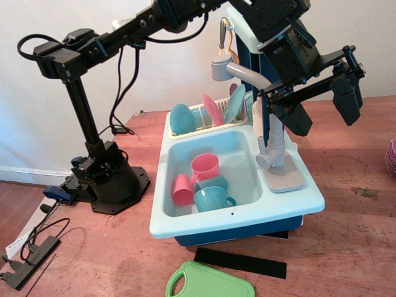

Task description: Turn lever vertical to front

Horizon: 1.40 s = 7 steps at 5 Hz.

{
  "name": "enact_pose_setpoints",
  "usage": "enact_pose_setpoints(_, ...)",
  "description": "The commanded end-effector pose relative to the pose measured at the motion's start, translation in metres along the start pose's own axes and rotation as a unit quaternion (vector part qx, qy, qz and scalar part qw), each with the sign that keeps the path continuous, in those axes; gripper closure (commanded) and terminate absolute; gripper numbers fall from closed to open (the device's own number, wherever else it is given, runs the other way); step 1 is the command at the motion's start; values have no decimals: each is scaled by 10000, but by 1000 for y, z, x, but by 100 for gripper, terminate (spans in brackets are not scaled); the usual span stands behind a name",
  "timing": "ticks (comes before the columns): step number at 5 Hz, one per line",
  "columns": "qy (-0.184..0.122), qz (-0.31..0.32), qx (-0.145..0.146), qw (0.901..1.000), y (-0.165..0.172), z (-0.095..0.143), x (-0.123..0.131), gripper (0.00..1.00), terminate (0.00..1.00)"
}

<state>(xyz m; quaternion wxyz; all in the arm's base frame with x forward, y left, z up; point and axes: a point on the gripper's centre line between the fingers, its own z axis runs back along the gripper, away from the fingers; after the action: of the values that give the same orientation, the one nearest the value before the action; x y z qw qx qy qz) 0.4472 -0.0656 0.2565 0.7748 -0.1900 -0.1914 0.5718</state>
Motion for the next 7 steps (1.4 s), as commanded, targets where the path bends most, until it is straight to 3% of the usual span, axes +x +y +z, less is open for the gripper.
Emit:
enact_pose_setpoints(1, 0, 0, 0, 10000, 0, 0, 0, 0, 0)
enact_pose_setpoints(3, 4, 40, 108, 9999, 3, -12, -4, 0, 0)
enact_pose_setpoints(5, -19, 169, 20, 9999, 27, -22, 0, 0, 0)
enact_pose_setpoints(6, -104, 310, 10, 9995, 47, -18, 11, 0, 0)
enact_pose_setpoints(7, -347, 490, -194, 9980, 59, -11, 25, 0, 0)
